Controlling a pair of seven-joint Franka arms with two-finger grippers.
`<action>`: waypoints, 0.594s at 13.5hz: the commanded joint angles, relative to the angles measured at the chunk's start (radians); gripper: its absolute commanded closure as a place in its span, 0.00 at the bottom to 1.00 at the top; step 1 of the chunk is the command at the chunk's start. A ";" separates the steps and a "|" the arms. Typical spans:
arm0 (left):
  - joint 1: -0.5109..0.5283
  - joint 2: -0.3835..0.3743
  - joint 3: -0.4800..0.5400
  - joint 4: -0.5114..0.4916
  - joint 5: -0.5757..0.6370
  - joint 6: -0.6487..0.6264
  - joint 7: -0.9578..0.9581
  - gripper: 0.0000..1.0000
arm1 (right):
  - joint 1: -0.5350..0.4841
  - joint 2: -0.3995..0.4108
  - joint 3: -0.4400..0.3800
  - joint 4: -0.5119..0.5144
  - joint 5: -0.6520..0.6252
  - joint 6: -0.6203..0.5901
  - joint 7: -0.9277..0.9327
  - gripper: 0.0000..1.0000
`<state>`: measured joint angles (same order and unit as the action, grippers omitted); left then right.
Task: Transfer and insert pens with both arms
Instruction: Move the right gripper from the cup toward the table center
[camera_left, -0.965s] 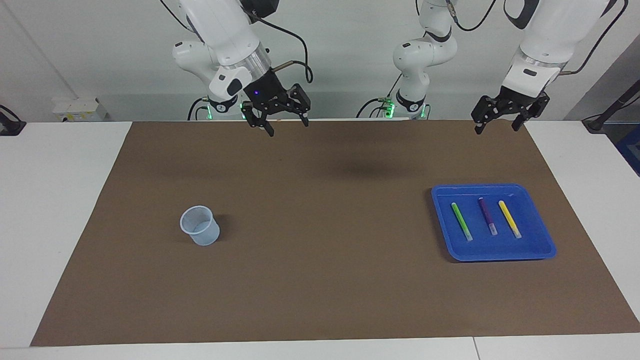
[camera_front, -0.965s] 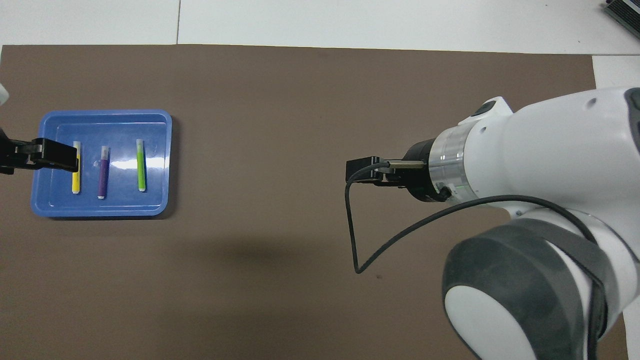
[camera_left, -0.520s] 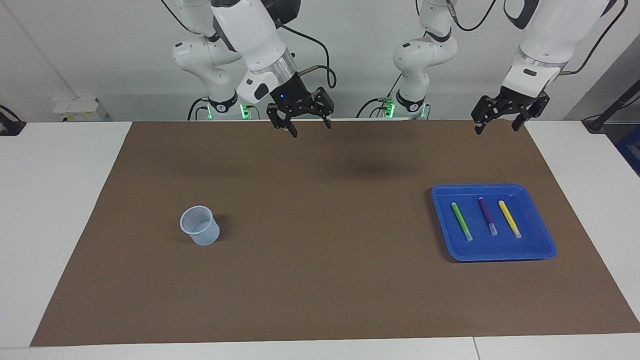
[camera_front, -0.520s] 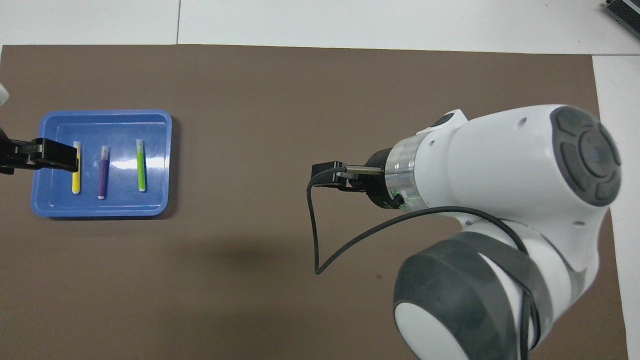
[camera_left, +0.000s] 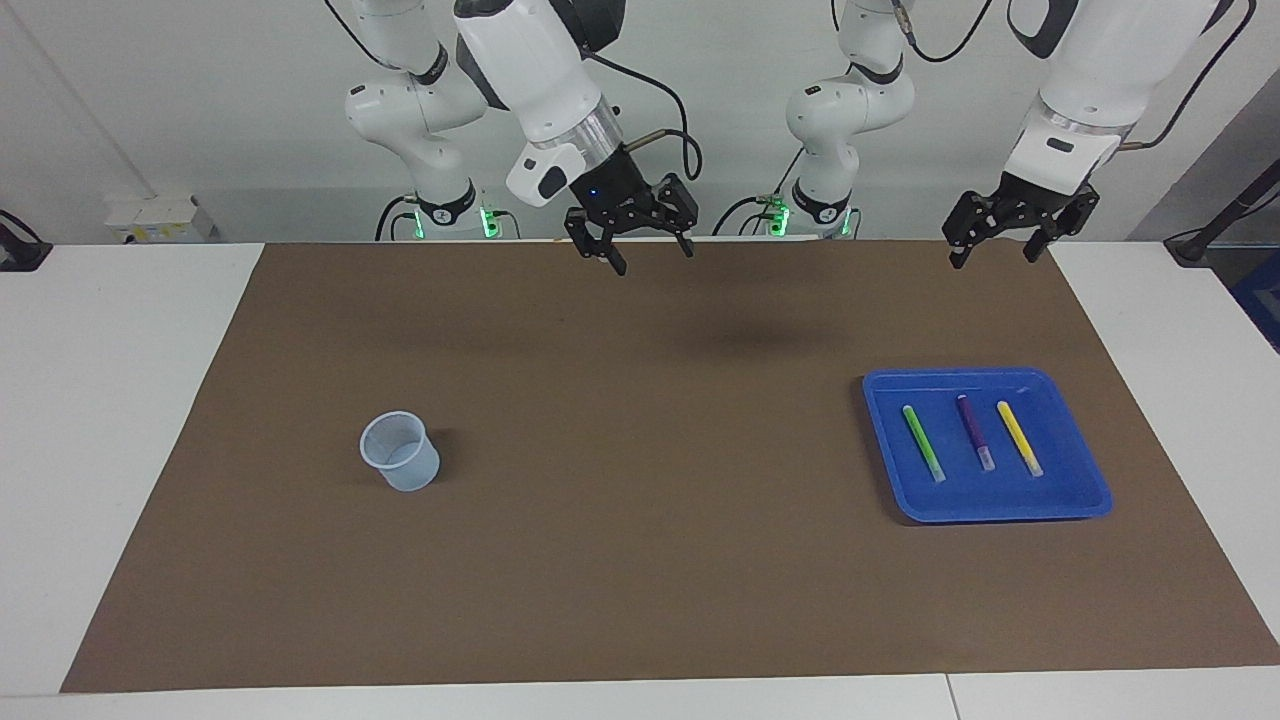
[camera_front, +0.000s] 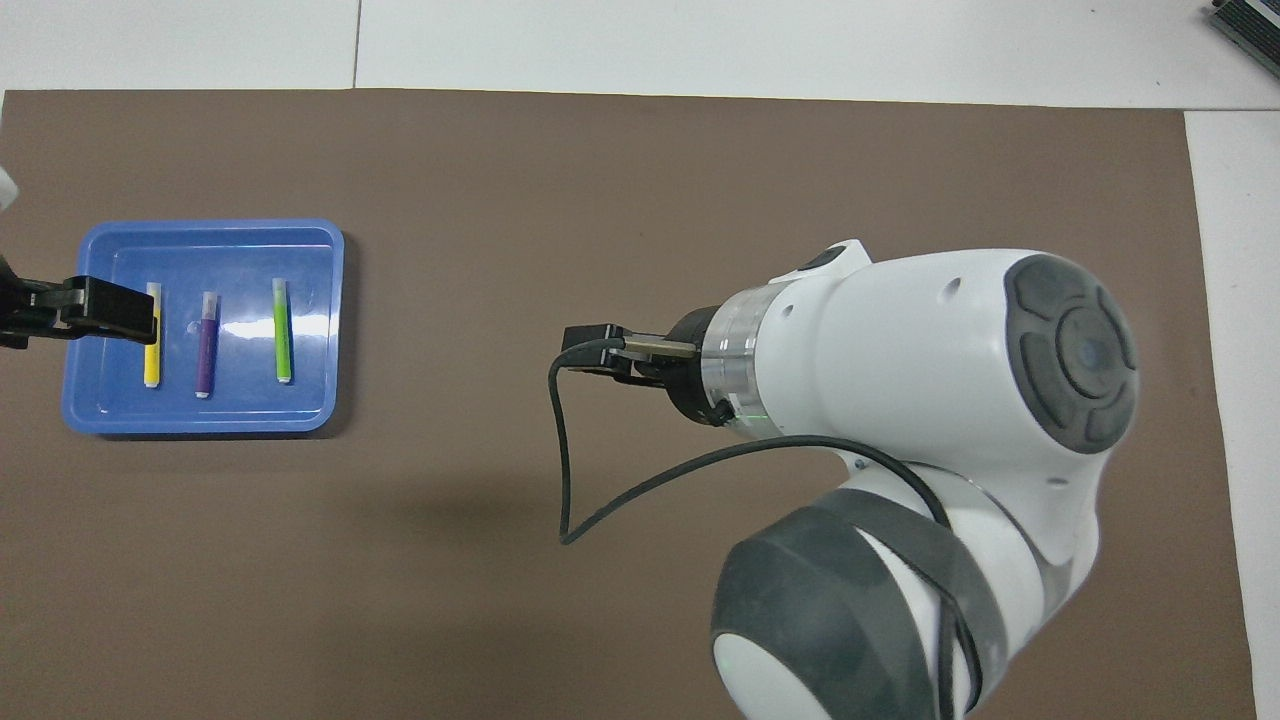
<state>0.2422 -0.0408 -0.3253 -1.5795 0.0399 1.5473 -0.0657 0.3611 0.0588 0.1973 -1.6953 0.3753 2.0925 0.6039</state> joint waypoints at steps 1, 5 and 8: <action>0.002 -0.031 0.005 -0.031 -0.014 -0.003 0.004 0.00 | -0.005 0.007 0.020 -0.001 0.028 0.020 0.058 0.00; 0.002 -0.031 0.006 -0.031 -0.014 -0.003 0.004 0.00 | -0.005 0.018 0.022 -0.001 0.094 0.073 0.091 0.00; 0.002 -0.031 0.005 -0.031 -0.014 -0.003 0.004 0.00 | 0.024 0.032 0.022 -0.006 0.094 0.112 0.089 0.00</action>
<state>0.2422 -0.0408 -0.3254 -1.5795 0.0399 1.5473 -0.0657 0.3675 0.0785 0.2135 -1.6955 0.4503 2.1596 0.6795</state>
